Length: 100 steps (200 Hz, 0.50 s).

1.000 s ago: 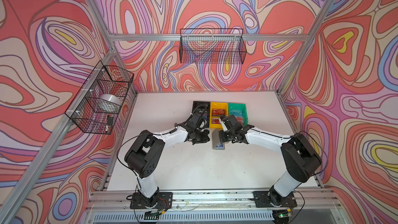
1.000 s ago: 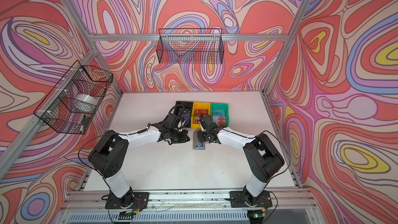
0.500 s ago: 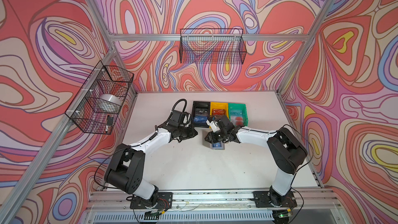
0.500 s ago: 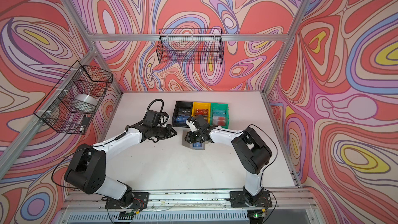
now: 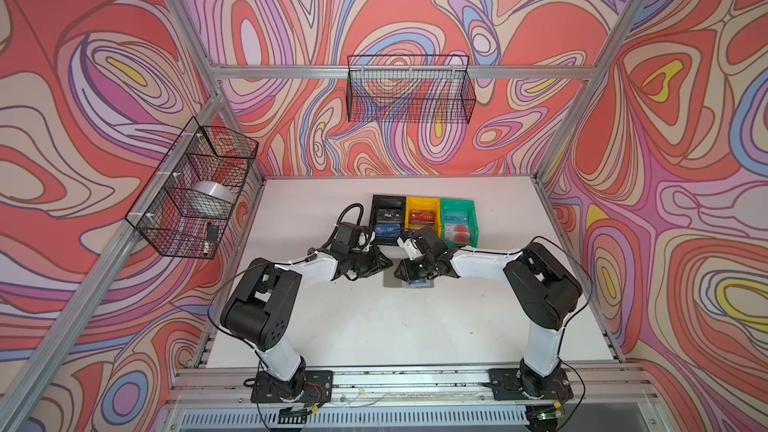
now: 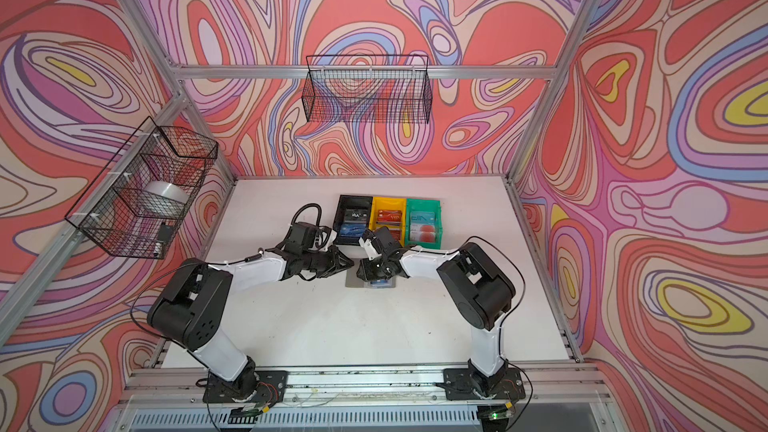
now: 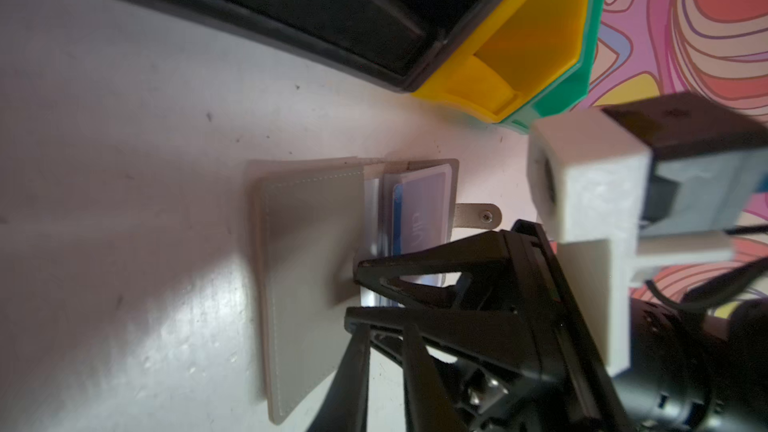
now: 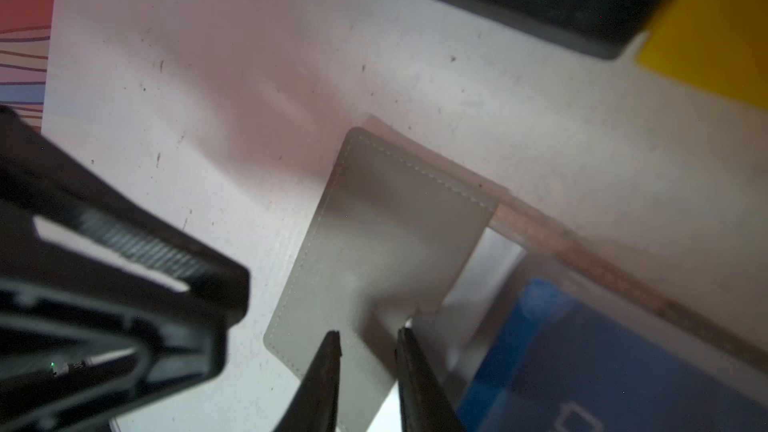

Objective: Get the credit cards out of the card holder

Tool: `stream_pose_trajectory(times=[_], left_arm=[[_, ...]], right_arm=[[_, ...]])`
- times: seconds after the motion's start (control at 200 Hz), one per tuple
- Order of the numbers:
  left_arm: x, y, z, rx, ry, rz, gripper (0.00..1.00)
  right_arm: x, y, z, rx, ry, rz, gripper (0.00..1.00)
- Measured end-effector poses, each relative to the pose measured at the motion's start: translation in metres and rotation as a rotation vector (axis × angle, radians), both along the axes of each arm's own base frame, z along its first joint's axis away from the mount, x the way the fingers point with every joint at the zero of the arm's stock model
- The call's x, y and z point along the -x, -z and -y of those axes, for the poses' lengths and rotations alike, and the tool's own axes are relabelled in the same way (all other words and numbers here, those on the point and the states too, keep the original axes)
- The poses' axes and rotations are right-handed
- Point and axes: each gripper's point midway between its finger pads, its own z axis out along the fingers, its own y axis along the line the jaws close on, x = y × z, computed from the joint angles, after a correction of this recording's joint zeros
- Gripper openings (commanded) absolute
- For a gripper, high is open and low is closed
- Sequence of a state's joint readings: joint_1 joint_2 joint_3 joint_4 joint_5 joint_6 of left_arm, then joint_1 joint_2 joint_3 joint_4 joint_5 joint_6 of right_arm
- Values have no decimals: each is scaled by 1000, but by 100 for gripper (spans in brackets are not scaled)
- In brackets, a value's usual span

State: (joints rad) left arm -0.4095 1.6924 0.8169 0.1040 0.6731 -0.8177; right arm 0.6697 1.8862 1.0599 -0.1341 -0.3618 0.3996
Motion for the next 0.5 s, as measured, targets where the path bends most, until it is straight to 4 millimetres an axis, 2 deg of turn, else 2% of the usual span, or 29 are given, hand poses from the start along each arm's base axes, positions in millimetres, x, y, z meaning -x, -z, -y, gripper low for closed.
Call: stream_pose_trajectory(times=[0.16, 0.296, 0.396, 0.501], left_arm=[[1, 7, 7, 3, 10, -3, 19], [1, 18, 9, -5, 13, -20, 19], [2, 26, 10, -17, 10, -36, 19], [3, 27, 11, -20, 12, -37, 19]], right_arm=[[-1, -17, 2, -16, 11, 31, 27], [-5, -49, 7, -31, 37, 103, 26], [-10, -70, 17, -14, 81, 160, 9], [-13, -69, 31, 55, 123, 180, 5]])
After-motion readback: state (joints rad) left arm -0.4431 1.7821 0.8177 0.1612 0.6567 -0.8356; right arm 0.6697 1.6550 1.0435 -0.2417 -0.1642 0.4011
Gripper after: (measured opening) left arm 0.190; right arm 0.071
